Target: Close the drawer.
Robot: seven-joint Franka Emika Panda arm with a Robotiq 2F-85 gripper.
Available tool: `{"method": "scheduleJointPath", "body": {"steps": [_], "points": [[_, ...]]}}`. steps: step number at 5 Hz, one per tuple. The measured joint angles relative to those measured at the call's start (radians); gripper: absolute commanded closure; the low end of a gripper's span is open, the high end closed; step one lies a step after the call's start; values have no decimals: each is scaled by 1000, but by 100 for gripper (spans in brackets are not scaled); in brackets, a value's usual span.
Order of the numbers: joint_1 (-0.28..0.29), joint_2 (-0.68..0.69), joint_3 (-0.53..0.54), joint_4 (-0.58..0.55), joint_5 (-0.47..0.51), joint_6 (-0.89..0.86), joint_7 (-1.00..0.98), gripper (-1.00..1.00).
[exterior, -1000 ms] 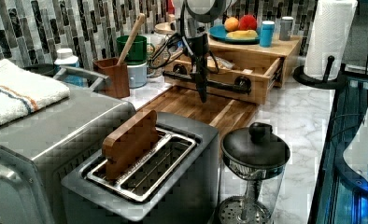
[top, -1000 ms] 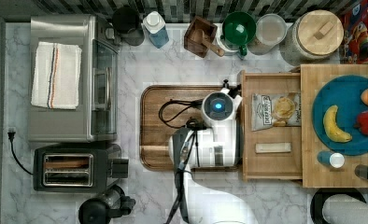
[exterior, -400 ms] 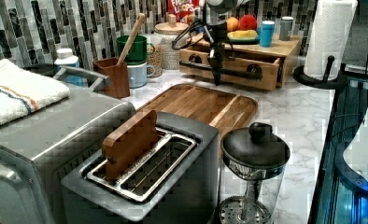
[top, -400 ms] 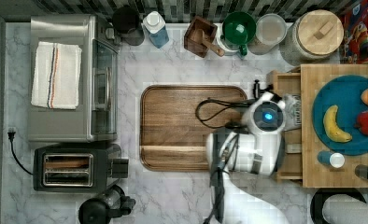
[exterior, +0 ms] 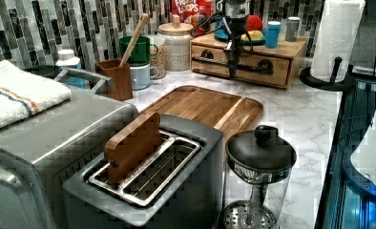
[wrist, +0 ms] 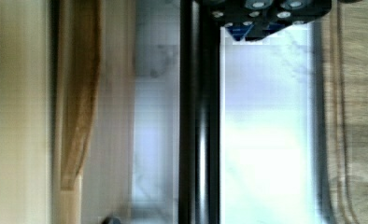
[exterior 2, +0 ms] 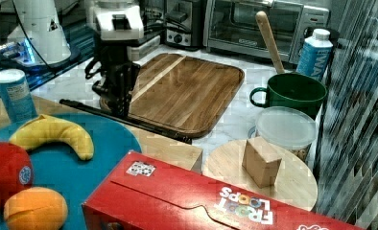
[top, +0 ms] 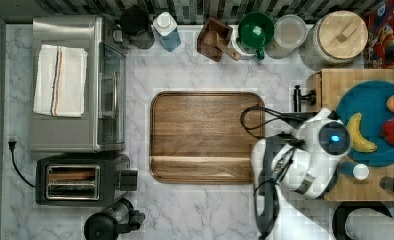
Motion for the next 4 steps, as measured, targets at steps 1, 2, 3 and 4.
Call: {"method": "scheduleJointPath", "body": {"steps": [1,2,3,4], "points": [[-30,33,17,62,5,-72,-123,100],[-29,66,17,107,30,-109,-185,100],[-29,71,19,115,33,-118,-187,100],[-29,71,20,117,31,-119,-203,100]]}}
